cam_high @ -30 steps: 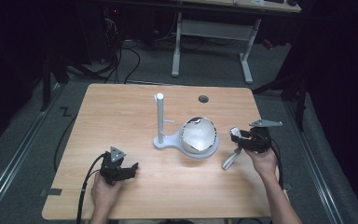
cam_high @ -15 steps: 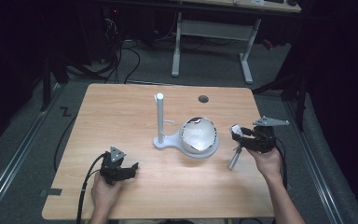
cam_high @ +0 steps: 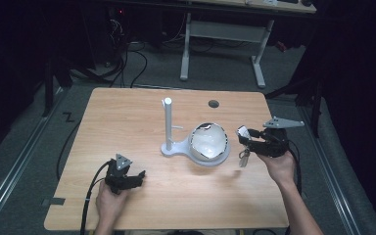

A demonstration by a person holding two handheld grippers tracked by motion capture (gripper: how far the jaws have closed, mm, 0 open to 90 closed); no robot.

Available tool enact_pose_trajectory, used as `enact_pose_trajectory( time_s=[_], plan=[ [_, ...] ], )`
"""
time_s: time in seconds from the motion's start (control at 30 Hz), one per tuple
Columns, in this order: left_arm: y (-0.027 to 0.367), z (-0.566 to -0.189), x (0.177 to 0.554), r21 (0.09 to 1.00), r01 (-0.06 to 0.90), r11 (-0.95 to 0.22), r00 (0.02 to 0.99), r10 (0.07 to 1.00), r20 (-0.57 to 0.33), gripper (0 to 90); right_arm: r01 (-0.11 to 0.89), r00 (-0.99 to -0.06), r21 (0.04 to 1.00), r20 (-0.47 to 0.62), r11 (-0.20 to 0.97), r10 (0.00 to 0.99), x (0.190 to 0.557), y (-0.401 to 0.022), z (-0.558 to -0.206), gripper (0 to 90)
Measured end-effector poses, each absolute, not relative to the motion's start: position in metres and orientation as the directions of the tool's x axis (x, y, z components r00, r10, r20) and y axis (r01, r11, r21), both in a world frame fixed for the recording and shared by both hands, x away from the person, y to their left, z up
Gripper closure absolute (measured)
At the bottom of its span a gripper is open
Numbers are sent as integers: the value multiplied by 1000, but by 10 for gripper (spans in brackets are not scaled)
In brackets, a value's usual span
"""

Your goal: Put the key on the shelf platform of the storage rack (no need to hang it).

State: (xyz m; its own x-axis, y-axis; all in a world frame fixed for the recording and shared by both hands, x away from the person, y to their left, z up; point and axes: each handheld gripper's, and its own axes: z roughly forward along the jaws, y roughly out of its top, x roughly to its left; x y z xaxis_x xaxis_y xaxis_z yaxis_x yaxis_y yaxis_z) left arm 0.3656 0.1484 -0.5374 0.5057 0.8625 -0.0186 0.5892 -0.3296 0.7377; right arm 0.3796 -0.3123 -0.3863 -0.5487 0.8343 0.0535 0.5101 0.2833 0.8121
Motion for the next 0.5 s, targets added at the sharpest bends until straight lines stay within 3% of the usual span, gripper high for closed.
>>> enact_pose_trajectory(
  time_s=[0.5],
  plan=[
    [149, -537, 366, 739, 589, -328, 506, 862, -21, 220, 472, -604, 814, 18, 339, 797, 386, -289, -363, 506]
  ],
)
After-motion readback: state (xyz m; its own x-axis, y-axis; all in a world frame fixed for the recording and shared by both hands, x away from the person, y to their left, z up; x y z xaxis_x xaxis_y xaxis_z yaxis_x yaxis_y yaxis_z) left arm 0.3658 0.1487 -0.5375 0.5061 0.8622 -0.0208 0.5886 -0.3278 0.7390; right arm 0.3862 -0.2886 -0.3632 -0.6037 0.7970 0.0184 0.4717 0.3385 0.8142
